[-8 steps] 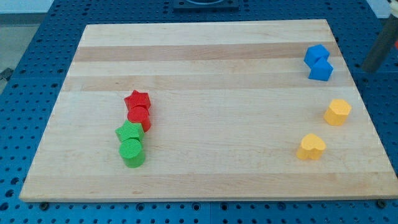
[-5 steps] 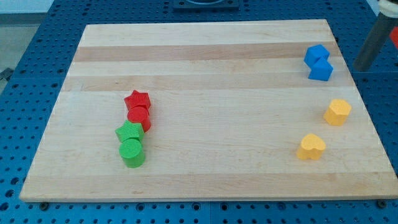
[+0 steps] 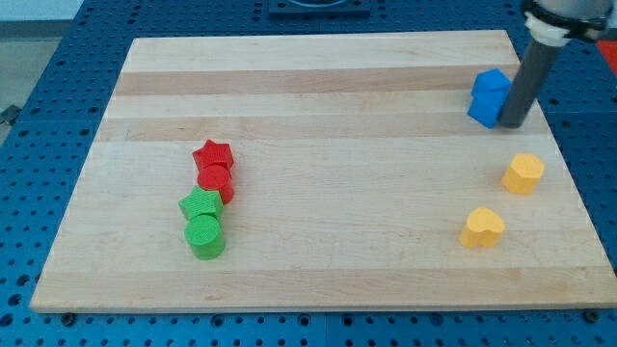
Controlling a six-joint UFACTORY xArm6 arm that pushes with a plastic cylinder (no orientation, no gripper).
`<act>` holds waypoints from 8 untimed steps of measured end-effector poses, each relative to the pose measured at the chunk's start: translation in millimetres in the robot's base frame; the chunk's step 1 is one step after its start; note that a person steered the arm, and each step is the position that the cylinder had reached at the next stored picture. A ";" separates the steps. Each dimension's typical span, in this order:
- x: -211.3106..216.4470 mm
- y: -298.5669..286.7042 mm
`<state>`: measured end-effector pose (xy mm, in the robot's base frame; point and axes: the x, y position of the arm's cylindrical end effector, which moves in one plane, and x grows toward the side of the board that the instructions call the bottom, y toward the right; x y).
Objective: Move blue blocks into each other
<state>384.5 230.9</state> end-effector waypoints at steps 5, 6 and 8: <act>-19.9 -90.1; -45.1 -90.1; -58.4 -51.5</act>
